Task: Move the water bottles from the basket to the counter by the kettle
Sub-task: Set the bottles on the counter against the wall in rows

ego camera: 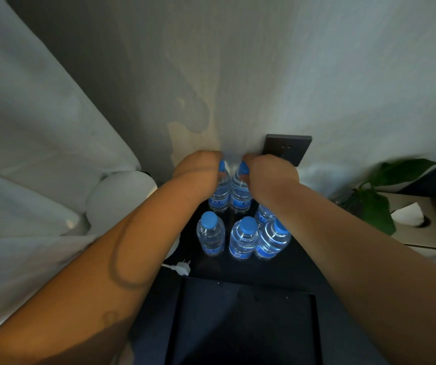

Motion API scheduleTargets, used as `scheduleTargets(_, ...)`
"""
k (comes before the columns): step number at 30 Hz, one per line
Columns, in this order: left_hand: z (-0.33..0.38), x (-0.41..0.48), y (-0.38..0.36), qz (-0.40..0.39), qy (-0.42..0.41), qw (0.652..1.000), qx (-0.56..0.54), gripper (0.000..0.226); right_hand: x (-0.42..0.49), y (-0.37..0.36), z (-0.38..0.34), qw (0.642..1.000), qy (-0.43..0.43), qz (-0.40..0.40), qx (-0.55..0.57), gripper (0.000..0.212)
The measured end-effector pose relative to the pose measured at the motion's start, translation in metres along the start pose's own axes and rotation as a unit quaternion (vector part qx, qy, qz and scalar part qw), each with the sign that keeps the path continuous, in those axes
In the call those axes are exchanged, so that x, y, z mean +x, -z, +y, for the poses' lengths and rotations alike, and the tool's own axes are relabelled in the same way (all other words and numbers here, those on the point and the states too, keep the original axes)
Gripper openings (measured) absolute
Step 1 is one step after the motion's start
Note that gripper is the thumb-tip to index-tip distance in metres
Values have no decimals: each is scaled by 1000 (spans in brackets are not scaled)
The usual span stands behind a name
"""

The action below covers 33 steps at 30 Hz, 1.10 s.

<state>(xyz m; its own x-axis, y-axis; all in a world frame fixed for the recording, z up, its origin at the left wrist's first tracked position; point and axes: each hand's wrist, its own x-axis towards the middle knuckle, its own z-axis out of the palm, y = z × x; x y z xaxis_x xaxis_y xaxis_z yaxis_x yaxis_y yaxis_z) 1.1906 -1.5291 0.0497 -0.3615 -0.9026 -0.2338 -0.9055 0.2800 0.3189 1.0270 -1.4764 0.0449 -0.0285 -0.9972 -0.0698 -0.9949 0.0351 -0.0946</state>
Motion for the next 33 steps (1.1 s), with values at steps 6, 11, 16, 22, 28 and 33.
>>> scheduleTargets(6, -4, -8, 6, -11, -61, 997, 41, 32, 1, 3, -2, 1000, -9, -19, -2, 28)
scheduleTargets(11, 2, -18, 3, 53, 11, 998, -12, 37, 0, 6, -3, 1000, -6, -29, 3, 33)
scheduleTargets(16, 6, -16, 2, 41, 20, 999, -28, 29, -1, 6, -2, 1000, 1, -25, 13, 34)
scheduleTargets(22, -3, -10, 1, 12, -20, 1000, 11, 29, -2, 5, -2, 999, -7, -24, 24, 34)
scheduleTargets(28, 9, -20, -11, 35, 21, 999, -28, 42, -2, 0, -2, 999, -18, -21, 41, 33)
scheduleTargets(33, 16, -23, -22, 115, 94, 984, -93, 40, -1, 0, -2, 998, -23, -33, 47, 40)
